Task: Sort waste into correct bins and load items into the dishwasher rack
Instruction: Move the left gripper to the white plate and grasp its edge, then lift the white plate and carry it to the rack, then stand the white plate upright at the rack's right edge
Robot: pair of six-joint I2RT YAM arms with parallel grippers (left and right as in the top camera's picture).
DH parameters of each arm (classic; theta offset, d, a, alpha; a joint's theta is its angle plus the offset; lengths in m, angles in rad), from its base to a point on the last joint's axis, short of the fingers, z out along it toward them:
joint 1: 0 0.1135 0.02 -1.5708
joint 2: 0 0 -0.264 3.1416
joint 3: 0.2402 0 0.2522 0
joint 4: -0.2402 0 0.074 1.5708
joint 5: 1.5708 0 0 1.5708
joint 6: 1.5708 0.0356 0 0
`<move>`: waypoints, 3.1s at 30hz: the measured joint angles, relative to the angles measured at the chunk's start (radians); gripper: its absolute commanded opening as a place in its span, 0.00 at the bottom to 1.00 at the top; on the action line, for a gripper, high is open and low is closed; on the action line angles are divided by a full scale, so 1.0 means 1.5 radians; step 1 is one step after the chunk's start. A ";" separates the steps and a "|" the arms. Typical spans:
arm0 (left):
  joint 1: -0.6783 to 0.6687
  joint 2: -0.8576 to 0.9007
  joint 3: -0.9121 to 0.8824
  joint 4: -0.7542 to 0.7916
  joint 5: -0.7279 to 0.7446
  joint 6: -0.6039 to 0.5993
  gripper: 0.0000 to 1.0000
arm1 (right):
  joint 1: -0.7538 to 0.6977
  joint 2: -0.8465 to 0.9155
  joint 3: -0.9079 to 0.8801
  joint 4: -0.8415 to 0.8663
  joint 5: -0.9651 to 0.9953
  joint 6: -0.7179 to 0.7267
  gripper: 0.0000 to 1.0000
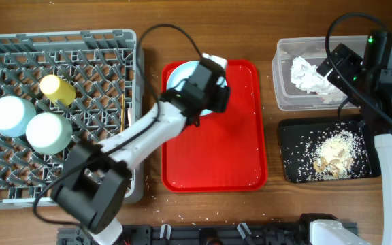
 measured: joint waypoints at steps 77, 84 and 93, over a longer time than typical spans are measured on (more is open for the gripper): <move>0.680 -0.093 -0.002 0.012 0.832 -0.192 0.40 | 0.000 0.003 0.000 0.000 0.000 0.000 1.00; 0.672 -0.104 -0.002 0.020 0.827 -0.192 0.39 | 0.000 0.003 0.000 0.000 0.000 0.000 1.00; 0.672 -0.352 0.004 -0.540 0.740 0.017 0.25 | 0.000 0.008 -0.001 0.001 0.000 0.000 1.00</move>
